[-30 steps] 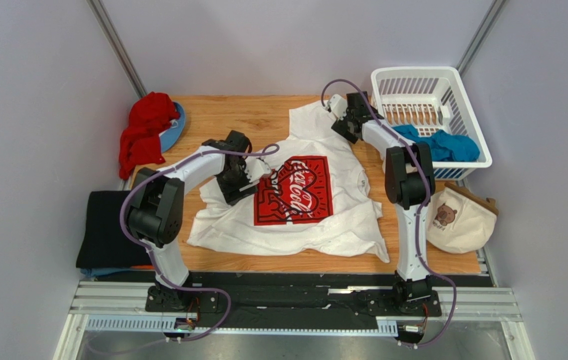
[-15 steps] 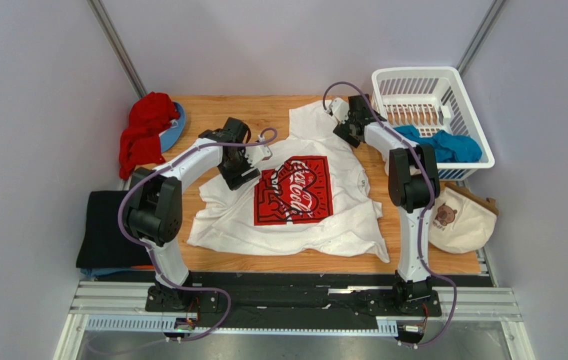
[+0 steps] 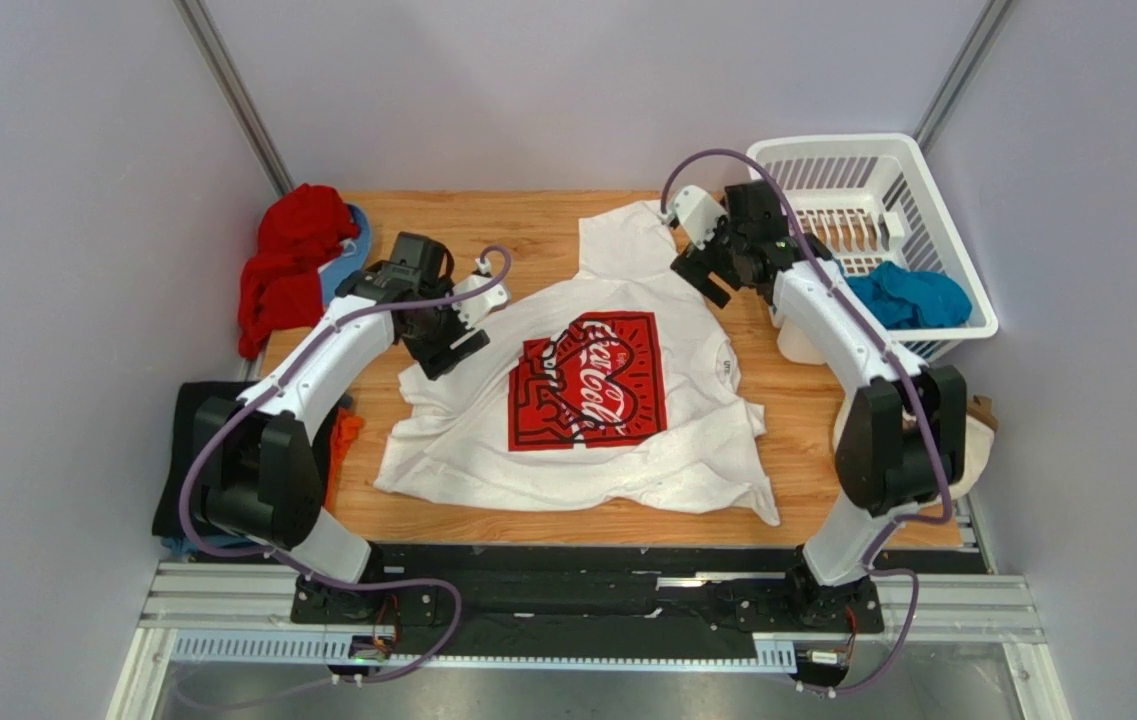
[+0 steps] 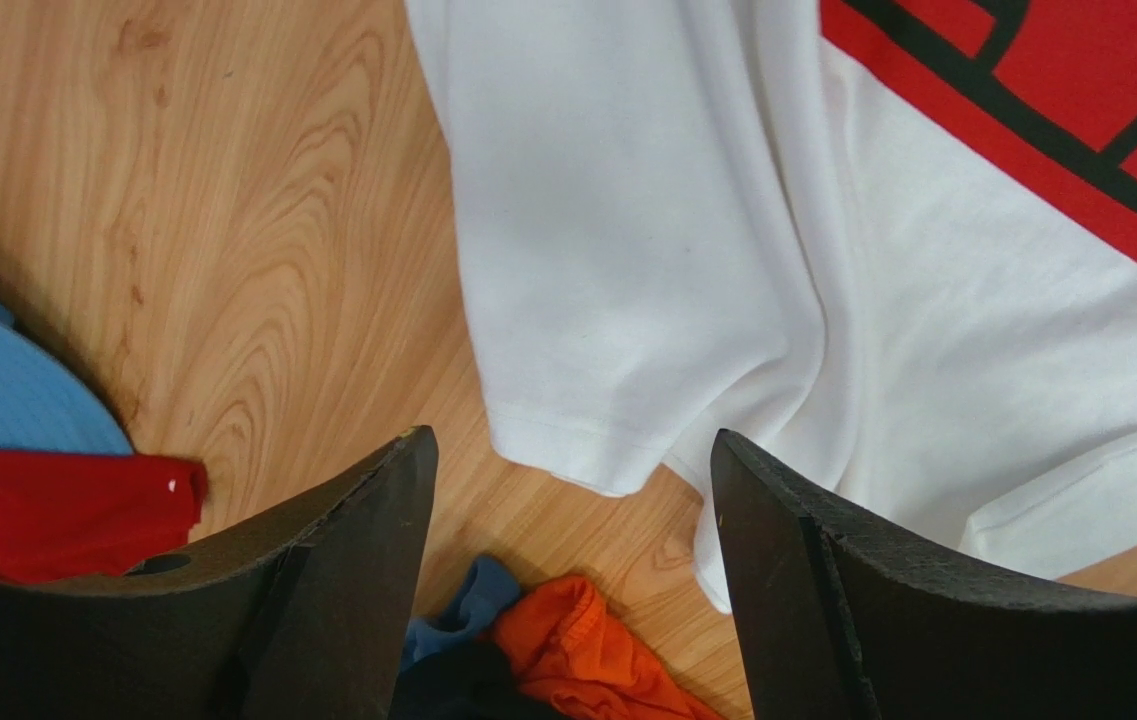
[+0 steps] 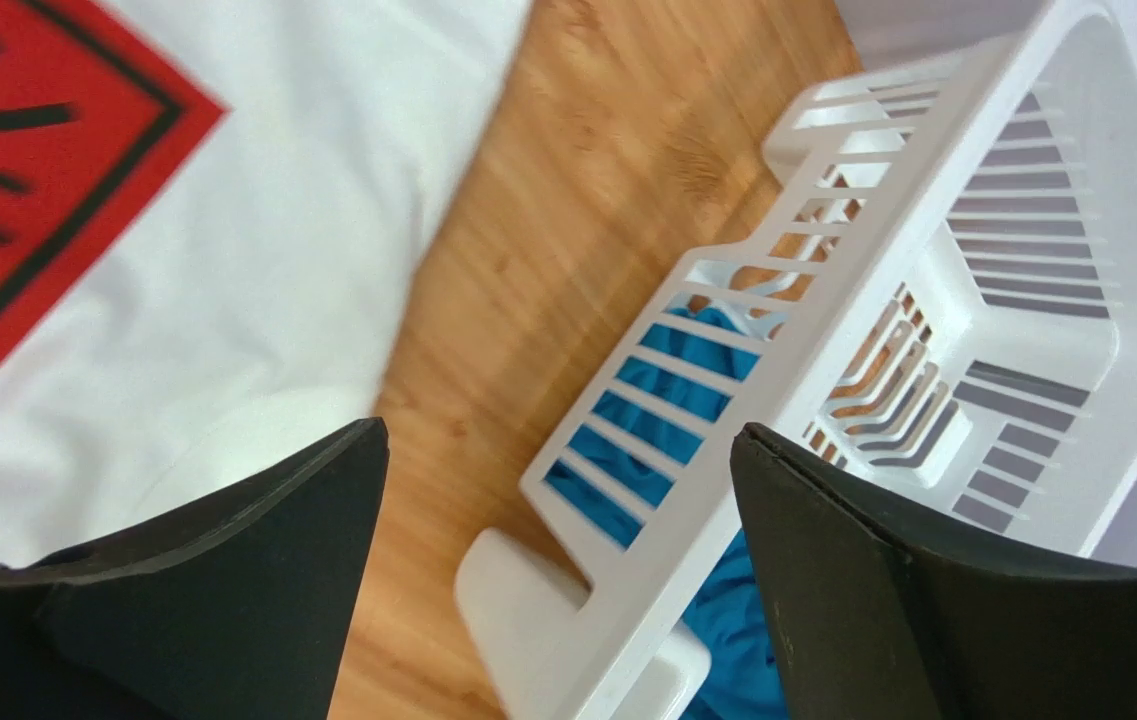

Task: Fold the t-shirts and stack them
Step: Flatten the tshirt out

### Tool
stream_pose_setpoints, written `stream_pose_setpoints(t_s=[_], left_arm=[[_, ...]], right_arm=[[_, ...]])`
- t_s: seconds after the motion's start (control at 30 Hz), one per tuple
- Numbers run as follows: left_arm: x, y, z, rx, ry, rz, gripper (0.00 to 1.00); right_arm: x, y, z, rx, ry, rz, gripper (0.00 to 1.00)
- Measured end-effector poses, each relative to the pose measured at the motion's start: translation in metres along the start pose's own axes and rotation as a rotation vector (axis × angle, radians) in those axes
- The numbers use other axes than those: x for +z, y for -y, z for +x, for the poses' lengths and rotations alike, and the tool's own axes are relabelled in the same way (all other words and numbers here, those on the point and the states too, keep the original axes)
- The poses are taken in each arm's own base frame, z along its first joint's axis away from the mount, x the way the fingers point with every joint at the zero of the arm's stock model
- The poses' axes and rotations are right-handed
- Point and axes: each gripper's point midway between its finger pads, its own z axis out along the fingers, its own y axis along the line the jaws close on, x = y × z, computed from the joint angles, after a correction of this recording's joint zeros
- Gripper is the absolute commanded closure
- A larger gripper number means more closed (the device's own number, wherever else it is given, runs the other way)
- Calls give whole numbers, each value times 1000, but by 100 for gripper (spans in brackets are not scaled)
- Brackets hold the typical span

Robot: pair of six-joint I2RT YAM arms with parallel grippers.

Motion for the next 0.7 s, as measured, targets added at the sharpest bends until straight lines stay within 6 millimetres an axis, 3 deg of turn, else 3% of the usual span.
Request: stream_pose_setpoints(t_s=[0.1, 0.2, 0.4, 0.7], left_arm=[[6, 11, -1, 28, -7, 32, 24], [19, 20, 2, 46, -36, 73, 24], [51, 30, 16, 60, -120, 141, 24], [85, 12, 26, 107, -214, 109, 25]], right_arm=[[-31, -33, -8, -37, 42, -82, 10], [-38, -71, -1, -74, 29, -177, 10], [-20, -111, 43, -84, -90, -285, 11], [33, -140, 72, -89, -195, -363, 12]])
